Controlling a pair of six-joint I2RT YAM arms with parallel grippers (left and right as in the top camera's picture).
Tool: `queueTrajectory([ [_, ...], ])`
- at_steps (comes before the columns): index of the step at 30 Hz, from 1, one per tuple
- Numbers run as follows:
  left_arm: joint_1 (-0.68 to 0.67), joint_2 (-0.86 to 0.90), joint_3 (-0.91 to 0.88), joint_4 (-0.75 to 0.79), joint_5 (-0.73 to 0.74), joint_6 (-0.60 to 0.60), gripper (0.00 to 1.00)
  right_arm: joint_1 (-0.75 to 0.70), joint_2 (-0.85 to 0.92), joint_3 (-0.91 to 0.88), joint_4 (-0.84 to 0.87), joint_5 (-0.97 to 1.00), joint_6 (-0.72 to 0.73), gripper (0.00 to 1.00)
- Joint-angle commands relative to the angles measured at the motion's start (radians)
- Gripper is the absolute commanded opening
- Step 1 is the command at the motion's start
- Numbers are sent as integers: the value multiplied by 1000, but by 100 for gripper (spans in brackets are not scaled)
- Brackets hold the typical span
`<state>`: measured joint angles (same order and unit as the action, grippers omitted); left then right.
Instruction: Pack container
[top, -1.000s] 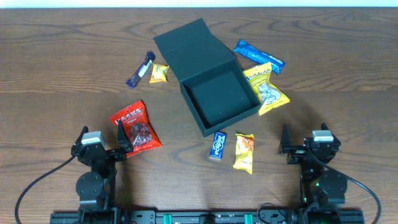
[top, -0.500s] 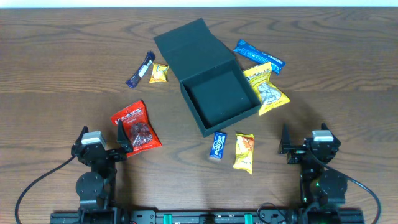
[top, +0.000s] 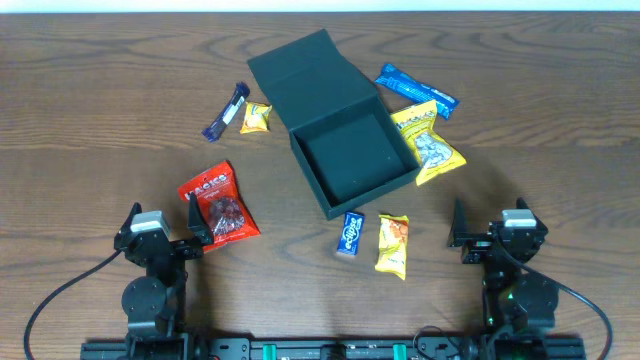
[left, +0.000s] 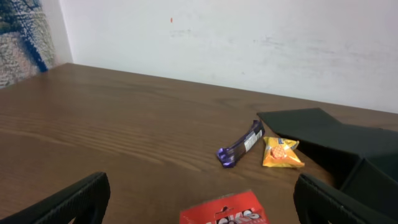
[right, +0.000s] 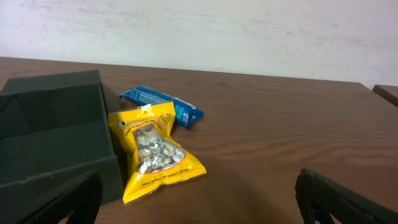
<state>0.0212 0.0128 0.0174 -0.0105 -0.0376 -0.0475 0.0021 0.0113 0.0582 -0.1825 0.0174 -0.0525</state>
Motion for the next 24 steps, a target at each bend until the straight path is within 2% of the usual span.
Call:
queueTrajectory([
  [1,-2,-8,-4,12,6,22,95,-8,-5,-5,0,1,-8,99],
  [4,-2,-8,79,14,79,29,95,-8,-4,-5,0,1,-8,99],
  [7,-2,-6,187,-32,84,58,95,-8,-4,-5,0,1,-8,99],
  [12,-2,57,437,-225,112,142,95,-8,-5,-5,0,1,-8,99],
  [15,-2,190,642,-408,136,142,95,-8,-4,-5,0,1,-8,99],
  [24,-2,734,1336,-979,132,190,95,-8,-4,-5,0,1,-8,99],
])
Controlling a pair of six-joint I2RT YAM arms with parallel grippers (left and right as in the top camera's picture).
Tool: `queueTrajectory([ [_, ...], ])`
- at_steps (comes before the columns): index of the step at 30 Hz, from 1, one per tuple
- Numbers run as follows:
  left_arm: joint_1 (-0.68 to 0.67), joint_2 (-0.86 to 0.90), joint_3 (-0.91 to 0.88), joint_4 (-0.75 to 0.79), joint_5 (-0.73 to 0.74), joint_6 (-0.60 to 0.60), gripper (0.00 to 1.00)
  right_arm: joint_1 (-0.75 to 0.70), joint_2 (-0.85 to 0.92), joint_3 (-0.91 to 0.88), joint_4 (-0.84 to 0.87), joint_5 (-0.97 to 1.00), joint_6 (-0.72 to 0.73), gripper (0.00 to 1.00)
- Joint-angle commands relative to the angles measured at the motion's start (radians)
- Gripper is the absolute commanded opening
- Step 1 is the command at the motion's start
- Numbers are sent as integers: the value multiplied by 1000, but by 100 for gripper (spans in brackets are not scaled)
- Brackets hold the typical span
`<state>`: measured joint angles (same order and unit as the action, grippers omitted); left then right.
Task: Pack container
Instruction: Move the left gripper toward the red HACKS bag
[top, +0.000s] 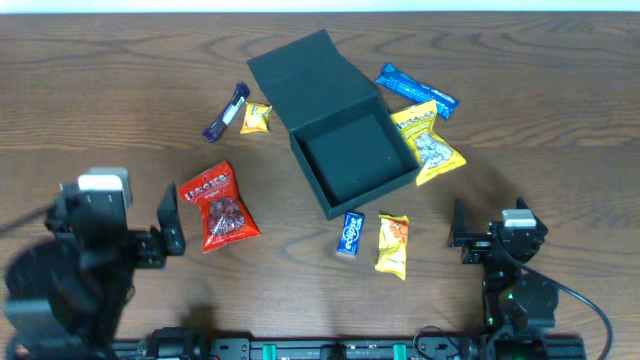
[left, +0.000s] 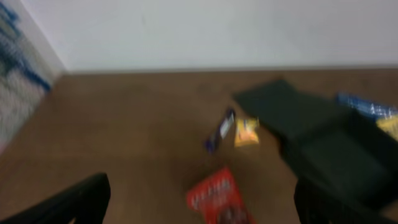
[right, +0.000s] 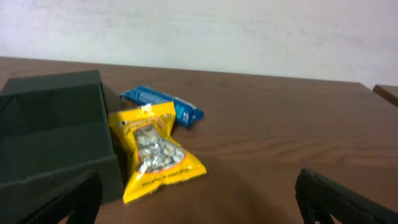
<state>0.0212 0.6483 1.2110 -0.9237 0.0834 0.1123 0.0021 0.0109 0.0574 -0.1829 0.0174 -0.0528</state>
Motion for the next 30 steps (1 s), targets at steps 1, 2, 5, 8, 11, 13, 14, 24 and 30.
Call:
queueTrajectory([
  [1,-2,146,215,-132,11,30,95,-8,-4,-5,0,1,-8,99],
  [2,-2,193,288,-201,11,30,95,-8,-4,-5,0,1,-8,99],
  [5,-2,312,513,-426,14,29,95,-8,-4,-5,0,1,-8,99],
  [8,-2,402,739,-644,20,29,96,-8,-4,-5,0,1,-8,99],
  [11,-2,423,850,-724,87,30,95,-8,-4,-5,0,1,-8,99],
  [13,-2,409,868,-723,126,21,95,-8,-4,-5,0,1,-8,99],
  [14,-2,402,867,-718,140,22,95,-8,-4,-5,0,1,-8,99],
  [24,-2,411,866,-647,179,-87,95,-8,-4,-5,0,1,-8,99],
  [30,-2,492,864,-712,-74,-407,95,-8,-4,-5,0,1,-8,99],
])
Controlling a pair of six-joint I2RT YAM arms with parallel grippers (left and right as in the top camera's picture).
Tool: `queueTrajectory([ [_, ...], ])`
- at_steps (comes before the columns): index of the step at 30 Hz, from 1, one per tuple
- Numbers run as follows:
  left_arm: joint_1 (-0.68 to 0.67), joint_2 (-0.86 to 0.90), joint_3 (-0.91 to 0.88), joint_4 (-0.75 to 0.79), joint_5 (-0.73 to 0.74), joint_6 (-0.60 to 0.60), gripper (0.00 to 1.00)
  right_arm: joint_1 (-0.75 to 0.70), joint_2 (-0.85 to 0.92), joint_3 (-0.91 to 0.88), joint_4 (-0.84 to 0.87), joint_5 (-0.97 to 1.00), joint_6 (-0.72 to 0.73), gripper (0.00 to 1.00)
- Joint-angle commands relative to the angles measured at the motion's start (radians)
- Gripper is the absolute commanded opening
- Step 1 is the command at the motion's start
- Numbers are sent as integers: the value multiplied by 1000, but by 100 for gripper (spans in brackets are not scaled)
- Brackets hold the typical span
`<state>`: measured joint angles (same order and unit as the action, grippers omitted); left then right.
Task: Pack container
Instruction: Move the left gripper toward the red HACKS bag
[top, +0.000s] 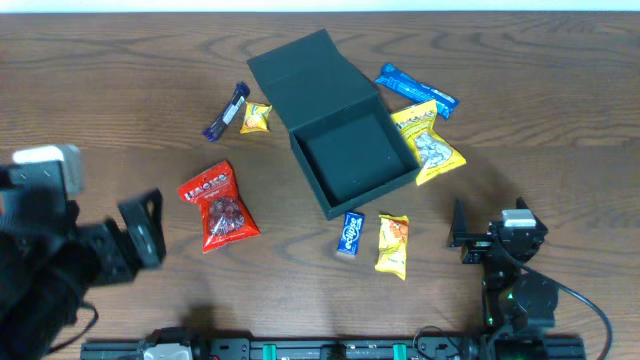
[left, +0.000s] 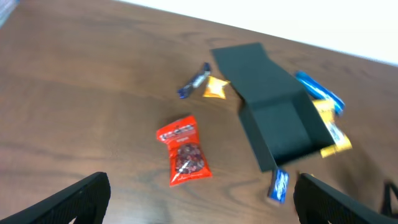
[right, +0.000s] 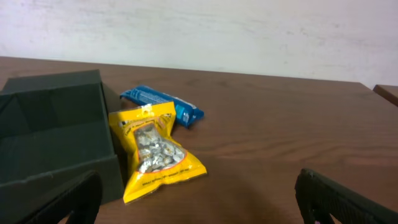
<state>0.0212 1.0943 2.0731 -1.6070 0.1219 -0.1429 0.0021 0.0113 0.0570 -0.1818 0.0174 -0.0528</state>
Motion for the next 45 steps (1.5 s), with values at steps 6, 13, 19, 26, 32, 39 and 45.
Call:
queueTrajectory([
  [6,-2,202,-61,-82,-126,-194,95,-8,-4,-4,-1,1,-8,99],
  [13,3,343,-208,-31,-181,-237,95,-8,-4,-4,-1,1,-8,99],
  [19,6,313,-491,148,-106,-167,95,-8,-5,-4,-1,1,-8,99],
  [26,7,270,-825,421,-15,-212,95,-8,-5,-4,-1,1,-8,99],
  [32,49,272,-1030,673,137,-232,95,-8,-4,-4,-1,1,-8,99],
  [39,158,272,-1201,772,142,-246,95,-8,-5,-4,-1,1,-8,99],
  [45,177,272,-1321,979,323,-202,95,-8,-4,-4,-1,1,-8,99],
])
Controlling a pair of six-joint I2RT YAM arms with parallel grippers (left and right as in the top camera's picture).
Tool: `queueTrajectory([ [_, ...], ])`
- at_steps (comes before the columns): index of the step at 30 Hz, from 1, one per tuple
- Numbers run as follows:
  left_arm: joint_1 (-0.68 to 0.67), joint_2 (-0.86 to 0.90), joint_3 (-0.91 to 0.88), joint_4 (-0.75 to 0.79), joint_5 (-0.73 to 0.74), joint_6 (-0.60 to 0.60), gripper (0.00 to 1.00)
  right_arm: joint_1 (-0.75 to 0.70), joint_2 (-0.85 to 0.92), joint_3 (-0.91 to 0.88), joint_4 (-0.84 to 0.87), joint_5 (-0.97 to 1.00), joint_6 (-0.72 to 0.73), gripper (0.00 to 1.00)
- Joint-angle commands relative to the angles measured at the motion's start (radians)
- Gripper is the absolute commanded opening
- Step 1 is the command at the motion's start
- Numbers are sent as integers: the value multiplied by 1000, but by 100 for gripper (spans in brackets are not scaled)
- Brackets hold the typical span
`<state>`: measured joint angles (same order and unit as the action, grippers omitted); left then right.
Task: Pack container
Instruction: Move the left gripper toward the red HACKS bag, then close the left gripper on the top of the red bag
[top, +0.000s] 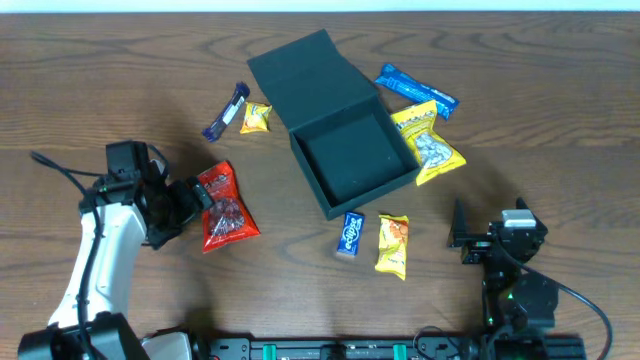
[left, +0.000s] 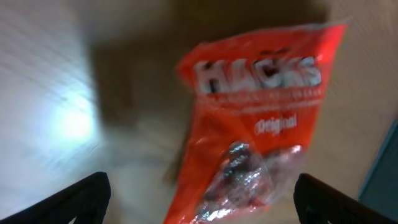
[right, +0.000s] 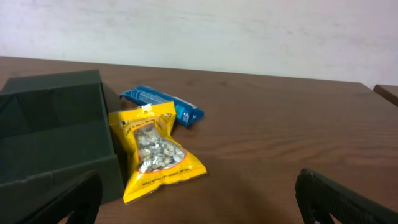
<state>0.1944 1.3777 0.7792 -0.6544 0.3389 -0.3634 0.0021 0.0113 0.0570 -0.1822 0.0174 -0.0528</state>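
The dark green box stands open mid-table, its lid folded back. A red Hacks bag lies left of it and fills the left wrist view. My left gripper is open just over the bag's left side, with its fingers on either side of the bag's lower end. My right gripper rests open near the front right edge, empty. From there it faces a yellow bag and the box wall.
A yellow bag and a blue bar lie right of the box. A purple bar and a small orange pack lie to its left. In front are a small blue pack and an orange-yellow pack.
My left arm was raised high at the left, looking over the whole table. Now its open gripper is low, close over the red bag. The right arm has not moved.
Both grippers rested open at the front edge, the left one beside the red bag. The left arm then stood lifted, then higher and further left with all the snacks in view. Now it is down over the red bag. No snack has moved.
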Motion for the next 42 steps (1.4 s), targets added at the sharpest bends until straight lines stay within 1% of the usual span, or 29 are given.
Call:
queueTrajectory([
  [1,3,-11,-38,40,111,19,95,-8,-5,-4,0,1,-8,99],
  [7,3,-3,-111,104,100,18,95,-8,-4,-4,0,1,-8,99],
  [14,3,-3,-178,241,100,9,95,-8,-4,-4,0,1,-8,99],
  [18,2,-3,-180,288,162,27,95,-8,-4,-4,0,1,-8,99],
  [21,2,5,-182,305,167,26,95,-8,-5,-4,0,1,-8,99],
  [25,2,71,-184,323,167,27,95,-8,-5,-4,0,1,-8,99],
  [28,2,150,-184,371,180,26,95,-8,-5,-4,0,1,-8,99],
  [31,2,221,-184,435,236,26,95,-8,-4,-4,0,1,-8,99],
  [34,2,285,-184,515,353,26,95,-8,-5,-4,0,1,-8,99],
  [36,2,312,-184,551,417,26,98,-8,-4,-4,0,1,-8,99],
  [37,2,320,-184,556,424,26,100,-8,-5,-4,-1,1,-8,99],
  [38,2,322,-184,554,423,27,92,-8,-5,-4,0,1,-8,99],
  [42,2,322,-184,536,448,76,91,-8,-5,-4,0,1,-8,99],
])
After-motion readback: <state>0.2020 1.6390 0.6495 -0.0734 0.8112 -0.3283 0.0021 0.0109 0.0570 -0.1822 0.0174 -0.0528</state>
